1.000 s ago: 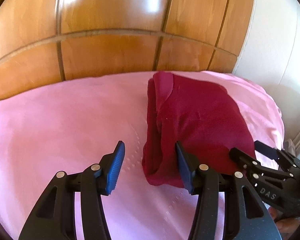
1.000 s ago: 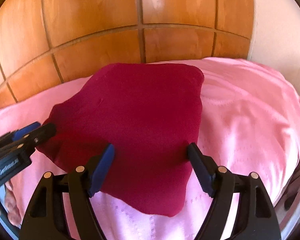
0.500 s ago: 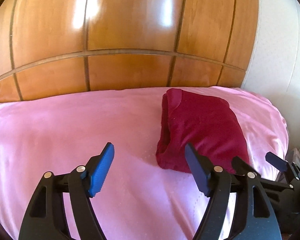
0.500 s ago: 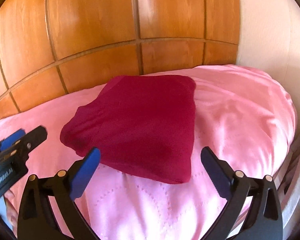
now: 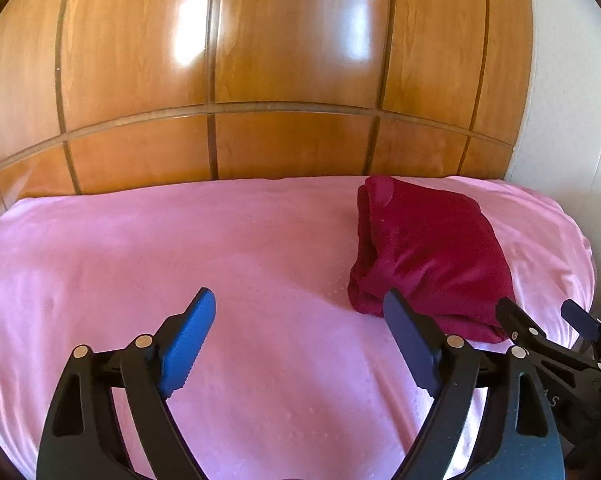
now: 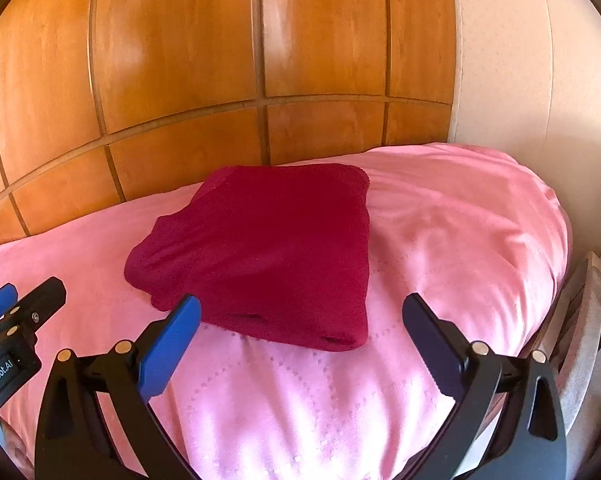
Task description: Fold small clothes
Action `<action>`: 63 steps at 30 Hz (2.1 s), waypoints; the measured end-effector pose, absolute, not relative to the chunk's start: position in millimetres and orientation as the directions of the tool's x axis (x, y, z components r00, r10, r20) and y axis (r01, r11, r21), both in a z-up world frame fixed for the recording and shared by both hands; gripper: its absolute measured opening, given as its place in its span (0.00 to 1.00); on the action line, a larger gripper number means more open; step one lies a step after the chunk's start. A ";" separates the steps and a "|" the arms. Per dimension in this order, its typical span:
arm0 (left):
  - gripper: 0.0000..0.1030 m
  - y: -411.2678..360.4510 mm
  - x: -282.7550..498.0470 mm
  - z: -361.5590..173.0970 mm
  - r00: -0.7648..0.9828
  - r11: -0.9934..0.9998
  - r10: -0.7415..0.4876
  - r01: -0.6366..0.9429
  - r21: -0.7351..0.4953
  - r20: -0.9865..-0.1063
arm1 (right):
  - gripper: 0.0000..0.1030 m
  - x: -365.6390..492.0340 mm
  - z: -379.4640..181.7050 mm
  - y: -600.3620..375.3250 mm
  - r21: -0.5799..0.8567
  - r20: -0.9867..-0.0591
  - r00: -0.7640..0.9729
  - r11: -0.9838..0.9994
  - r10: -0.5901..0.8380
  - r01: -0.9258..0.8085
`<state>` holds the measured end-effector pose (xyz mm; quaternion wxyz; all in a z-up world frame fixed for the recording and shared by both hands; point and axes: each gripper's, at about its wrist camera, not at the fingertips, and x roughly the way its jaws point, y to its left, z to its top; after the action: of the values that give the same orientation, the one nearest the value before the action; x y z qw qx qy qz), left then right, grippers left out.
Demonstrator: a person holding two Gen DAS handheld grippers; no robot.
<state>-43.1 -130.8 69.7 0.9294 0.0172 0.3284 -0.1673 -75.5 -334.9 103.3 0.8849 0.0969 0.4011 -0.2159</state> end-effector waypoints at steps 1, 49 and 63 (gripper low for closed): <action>0.84 -130.9 -43.7 69.5 0.730 0.944 -0.297 0.321 -0.074 -0.616 | 0.98 -76.2 103.1 -334.0 0.000 -0.751 0.586 0.888 -0.304 0.461; 0.92 -129.0 -44.5 64.6 0.718 0.943 -0.295 0.327 -0.069 -0.631 | 0.98 -76.6 97.2 -336.6 0.023 -0.777 0.566 0.885 -0.277 0.465; 0.92 -125.6 -42.9 62.0 0.719 0.948 -0.284 0.312 -0.070 -0.634 | 0.98 -75.4 97.0 -338.1 0.028 -0.779 0.565 0.886 -0.272 0.464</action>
<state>-42.9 -125.6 62.0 0.9269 0.0206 0.3385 -0.1605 -75.4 -338.1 97.0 0.8771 0.1153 0.4165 -0.2096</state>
